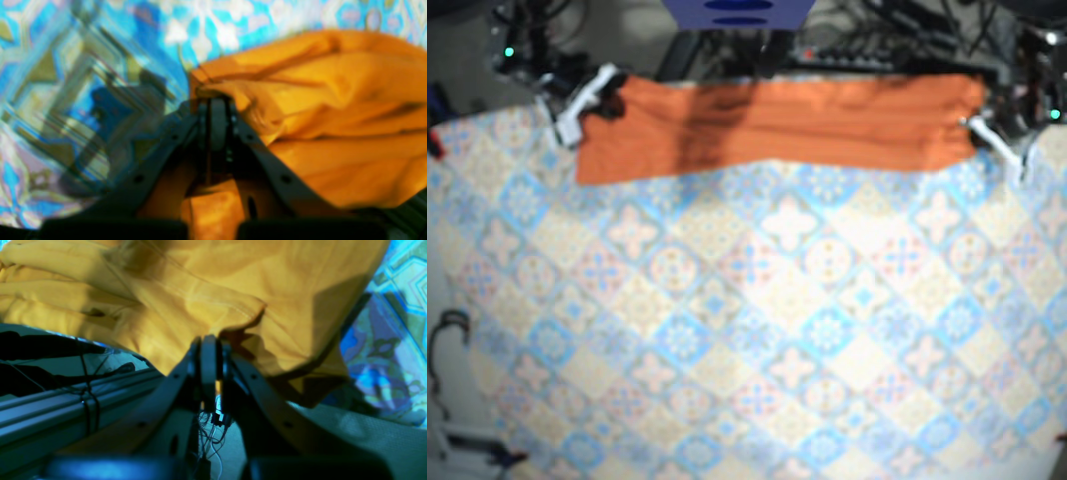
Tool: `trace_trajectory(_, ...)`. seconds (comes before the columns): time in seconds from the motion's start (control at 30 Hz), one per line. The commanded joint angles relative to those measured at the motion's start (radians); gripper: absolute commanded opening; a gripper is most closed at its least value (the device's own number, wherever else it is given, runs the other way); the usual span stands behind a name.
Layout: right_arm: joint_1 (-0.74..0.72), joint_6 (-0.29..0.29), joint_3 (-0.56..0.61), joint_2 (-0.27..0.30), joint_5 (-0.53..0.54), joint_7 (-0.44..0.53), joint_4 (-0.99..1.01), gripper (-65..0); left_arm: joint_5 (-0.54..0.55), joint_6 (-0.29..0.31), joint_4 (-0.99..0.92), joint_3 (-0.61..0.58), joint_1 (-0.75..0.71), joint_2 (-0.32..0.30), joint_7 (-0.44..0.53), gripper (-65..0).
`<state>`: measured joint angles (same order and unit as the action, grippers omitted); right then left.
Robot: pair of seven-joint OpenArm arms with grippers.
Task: Fold the T-shirt properly
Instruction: 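Lay the folded hem down and hold it with both grippers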
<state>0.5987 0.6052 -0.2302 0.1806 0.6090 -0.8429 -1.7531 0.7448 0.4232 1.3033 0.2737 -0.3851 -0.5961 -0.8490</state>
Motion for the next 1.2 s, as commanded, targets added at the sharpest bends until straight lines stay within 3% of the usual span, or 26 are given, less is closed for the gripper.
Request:
trace_trajectory(0.0,0.004,0.009,-0.005,0.007,0.021,0.014,-0.014,-64.8,0.008,0.003,0.028,0.008,0.005,-0.026,0.014,-65.0)
trace_trajectory(0.7,0.005,0.009,-0.005,-0.034,0.019,0.014,-0.014,-64.5,0.008,0.003,0.031,0.060,0.007,-0.060,0.014,-65.0)
trace_trajectory(0.8,0.005,0.009,-0.007,-0.034,0.019,0.014,-0.014,-61.2,0.008,0.003,0.031,0.060,0.007,-0.058,0.014,-65.0)
trace_trajectory(1.17,0.005,0.009,-0.015,-0.034,0.019,0.015,-0.014,-46.3,0.008,0.003,0.029,0.060,0.007,-0.057,0.014,-37.9)
